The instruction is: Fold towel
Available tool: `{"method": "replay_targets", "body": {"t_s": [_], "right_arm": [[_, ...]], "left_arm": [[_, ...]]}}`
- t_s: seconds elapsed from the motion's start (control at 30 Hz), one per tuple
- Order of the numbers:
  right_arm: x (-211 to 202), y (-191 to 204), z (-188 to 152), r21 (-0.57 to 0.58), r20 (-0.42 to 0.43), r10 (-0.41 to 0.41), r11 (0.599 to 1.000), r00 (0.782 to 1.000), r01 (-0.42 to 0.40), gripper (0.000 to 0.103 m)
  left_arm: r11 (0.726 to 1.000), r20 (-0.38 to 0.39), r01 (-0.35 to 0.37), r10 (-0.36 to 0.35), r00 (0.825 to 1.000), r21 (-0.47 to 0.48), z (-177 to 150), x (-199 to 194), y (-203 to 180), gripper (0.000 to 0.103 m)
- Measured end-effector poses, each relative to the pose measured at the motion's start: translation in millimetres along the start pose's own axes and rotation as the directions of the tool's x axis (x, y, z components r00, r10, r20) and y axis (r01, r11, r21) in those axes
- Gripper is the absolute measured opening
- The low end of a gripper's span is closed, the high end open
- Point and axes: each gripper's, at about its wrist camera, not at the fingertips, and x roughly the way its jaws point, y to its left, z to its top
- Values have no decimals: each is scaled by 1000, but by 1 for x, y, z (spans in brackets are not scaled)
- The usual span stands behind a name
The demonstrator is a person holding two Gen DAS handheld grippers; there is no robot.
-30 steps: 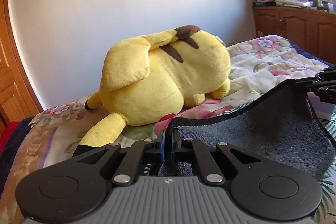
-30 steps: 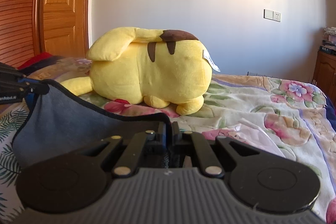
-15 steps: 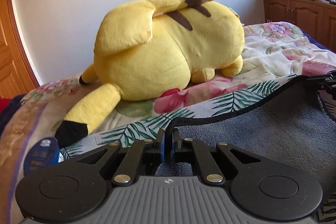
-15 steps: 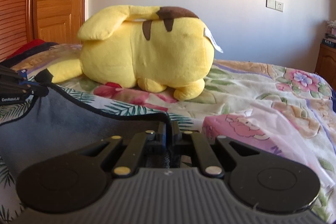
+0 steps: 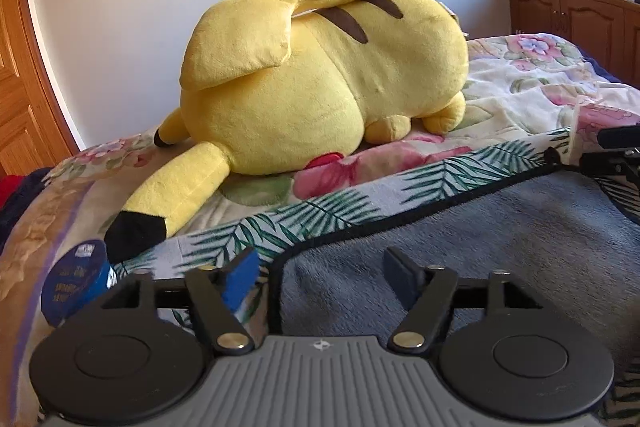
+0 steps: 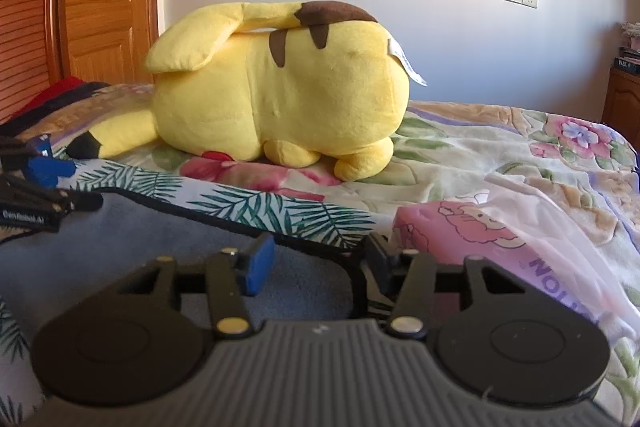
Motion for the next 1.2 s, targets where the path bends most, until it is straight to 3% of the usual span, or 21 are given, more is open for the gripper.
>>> {"method": "replay_targets", "body": {"t_s": [0.3, 0.67, 0.77, 0.83, 1.03, 1.2], "right_arm": [[-40, 1, 9, 18, -13, 23, 1000, 1000, -23, 57], [-110, 7, 12, 53, -19, 12, 999, 1000, -11, 63], [-129, 9, 15, 65, -7, 6, 998, 1000, -5, 73], [-140, 10, 17, 70, 7, 0, 998, 1000, -1, 86], [-164, 15, 22, 84, 27, -23, 996, 999, 21, 103], [-183, 19, 27, 67, 41, -29, 997, 999, 26, 103]], "left_arm": [[999, -1, 35, -35, 999, -30, -4, -45, -11, 93], [999, 30, 35, -34, 999, -26, 1, -119, -28, 101], [999, 47, 29, -27, 999, -30, 1, -137, -32, 102], [999, 49, 30, -28, 998, -36, 1, -148, -33, 103], [997, 50, 30, -27, 998, -64, -3, -176, -33, 103], [994, 47, 38, -33, 998, -105, -8, -196, -30, 103]]}}
